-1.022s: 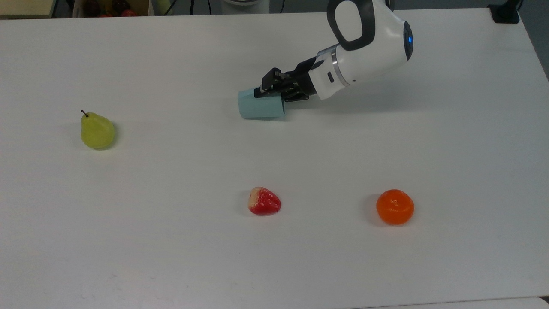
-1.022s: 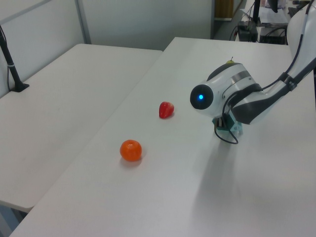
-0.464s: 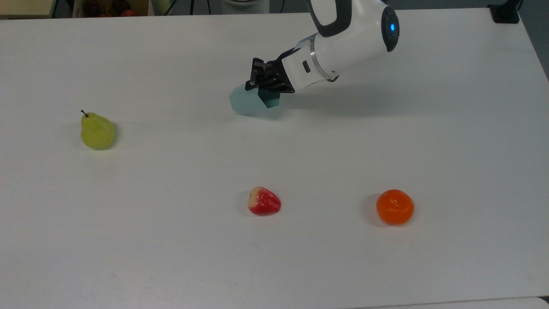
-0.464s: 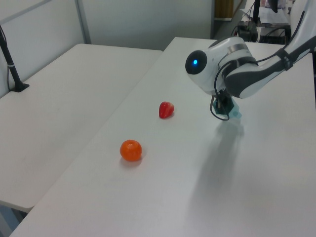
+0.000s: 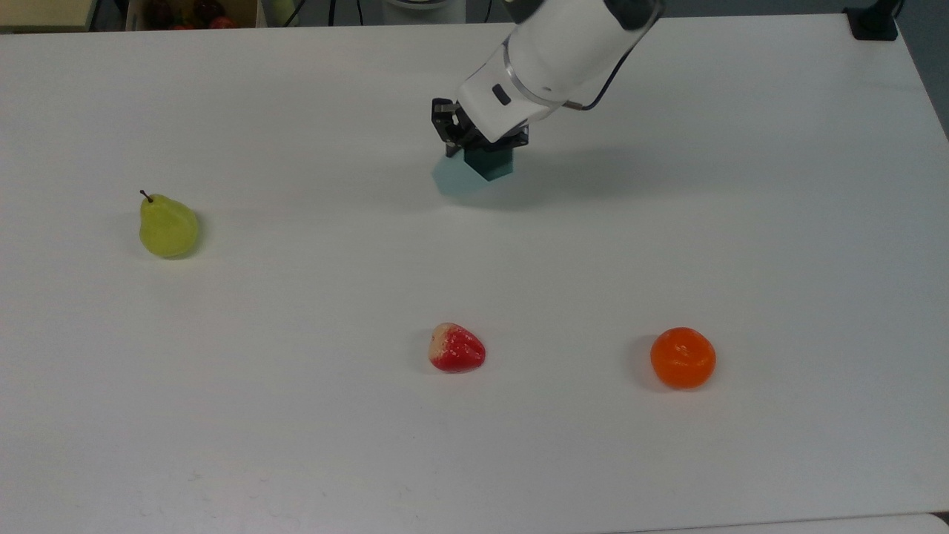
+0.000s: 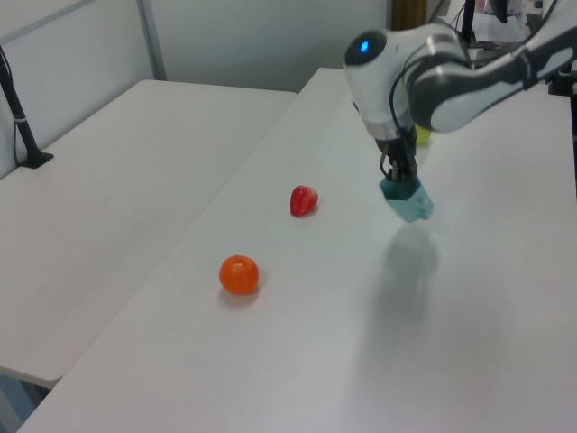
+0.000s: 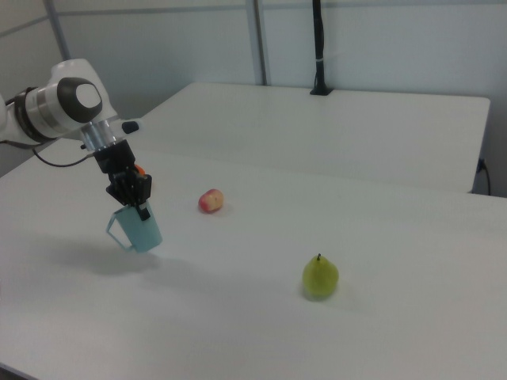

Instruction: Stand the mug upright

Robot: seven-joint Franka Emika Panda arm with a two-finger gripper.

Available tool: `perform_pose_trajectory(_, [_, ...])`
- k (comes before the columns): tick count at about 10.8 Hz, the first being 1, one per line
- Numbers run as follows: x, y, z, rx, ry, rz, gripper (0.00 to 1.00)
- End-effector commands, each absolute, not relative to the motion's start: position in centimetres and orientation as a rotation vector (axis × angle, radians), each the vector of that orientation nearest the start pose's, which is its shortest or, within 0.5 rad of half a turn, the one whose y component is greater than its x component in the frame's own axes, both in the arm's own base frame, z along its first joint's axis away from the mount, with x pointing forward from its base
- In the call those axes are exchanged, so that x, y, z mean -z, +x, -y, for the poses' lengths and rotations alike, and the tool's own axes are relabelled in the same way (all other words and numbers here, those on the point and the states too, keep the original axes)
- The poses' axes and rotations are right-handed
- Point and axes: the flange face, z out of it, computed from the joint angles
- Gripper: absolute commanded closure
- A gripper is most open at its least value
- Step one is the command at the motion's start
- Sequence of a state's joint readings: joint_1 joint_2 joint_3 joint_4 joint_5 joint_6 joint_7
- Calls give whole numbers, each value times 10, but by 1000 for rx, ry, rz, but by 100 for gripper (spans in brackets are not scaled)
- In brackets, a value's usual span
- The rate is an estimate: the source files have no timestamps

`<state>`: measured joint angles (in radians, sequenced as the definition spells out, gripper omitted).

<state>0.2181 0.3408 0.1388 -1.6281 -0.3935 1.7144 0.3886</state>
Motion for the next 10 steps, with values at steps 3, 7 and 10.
perform_pose_trajectory(3, [-388, 623, -176, -14, -3261, 547, 100])
perform_pose_trajectory(7, [-373, 628, -162, -91, -3083, 746, 53])
perform_pose_trajectory(10, [-393, 627, -156, -74, -3103, 660, 0])
